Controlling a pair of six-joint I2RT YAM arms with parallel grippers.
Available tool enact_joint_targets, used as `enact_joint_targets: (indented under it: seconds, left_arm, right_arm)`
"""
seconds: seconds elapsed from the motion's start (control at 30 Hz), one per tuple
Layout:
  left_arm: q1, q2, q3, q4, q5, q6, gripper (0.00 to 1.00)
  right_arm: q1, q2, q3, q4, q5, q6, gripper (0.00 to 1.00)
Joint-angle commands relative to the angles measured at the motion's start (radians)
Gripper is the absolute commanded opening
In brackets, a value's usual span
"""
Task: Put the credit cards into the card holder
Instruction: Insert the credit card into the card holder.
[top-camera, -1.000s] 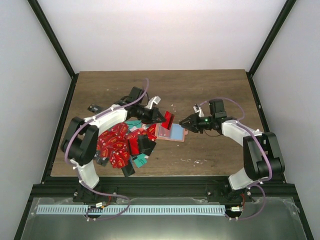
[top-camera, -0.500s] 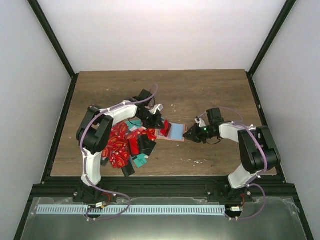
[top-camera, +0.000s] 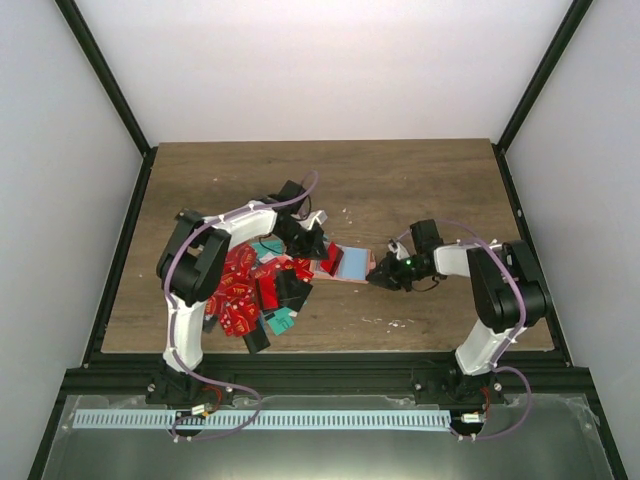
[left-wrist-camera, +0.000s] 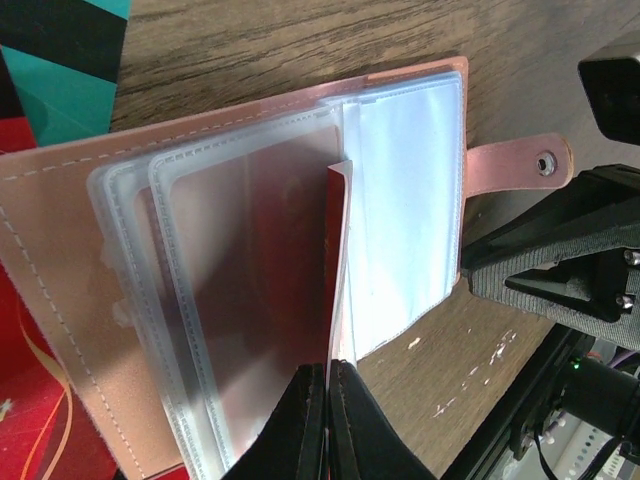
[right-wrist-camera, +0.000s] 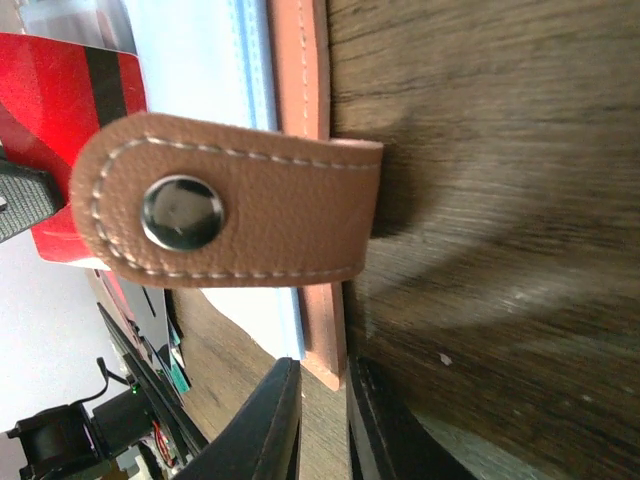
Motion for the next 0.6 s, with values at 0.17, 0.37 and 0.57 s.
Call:
enact_joint_targets:
  seconds: [0.17,0.37,0.57]
  left_arm:
    - [-0.012,0.042,0.035,0.007,0.011,0.011,0.04]
    - [-0.013,0.054,0.042,0.028,0.026,0.005,0.04]
    - [-0.014,0.072,0.055,0.041,0.039,0.003,0.04]
  right_arm:
    - [0.000,0.043,0.039,0.009,0.010,-0.025,0.16]
    - [-0.001,0.060,0.048,0.005,0.009,-0.034,0.15]
    - [-0.001,0.067,0.058,-0.005,0.013,-0.041,0.15]
